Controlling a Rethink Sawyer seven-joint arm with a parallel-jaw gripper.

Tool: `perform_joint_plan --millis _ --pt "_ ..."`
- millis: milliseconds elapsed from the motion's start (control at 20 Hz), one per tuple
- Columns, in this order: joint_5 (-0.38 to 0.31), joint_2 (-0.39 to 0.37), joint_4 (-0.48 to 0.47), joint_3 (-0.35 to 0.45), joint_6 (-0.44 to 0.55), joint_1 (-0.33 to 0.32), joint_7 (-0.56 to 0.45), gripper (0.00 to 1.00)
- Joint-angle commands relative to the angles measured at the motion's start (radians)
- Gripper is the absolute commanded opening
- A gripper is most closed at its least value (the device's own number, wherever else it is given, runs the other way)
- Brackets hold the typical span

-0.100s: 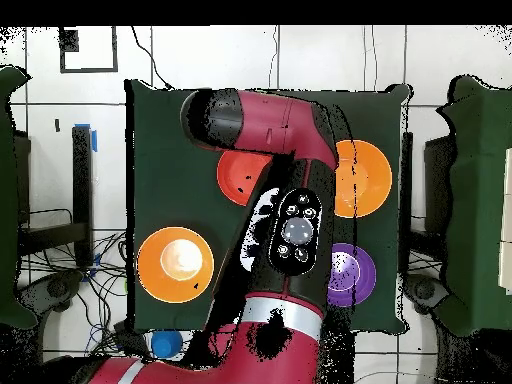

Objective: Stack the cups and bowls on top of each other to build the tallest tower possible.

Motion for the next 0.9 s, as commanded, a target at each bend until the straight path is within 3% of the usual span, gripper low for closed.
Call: perform_joint_plan --millis 50,900 --pt "-0.009 0.045 0.087 0.104 0.050 0.021 0.029 1.00" --pt "-0.026 0.063 0.076 0.096 0.044 0.020 0.016 1.00"
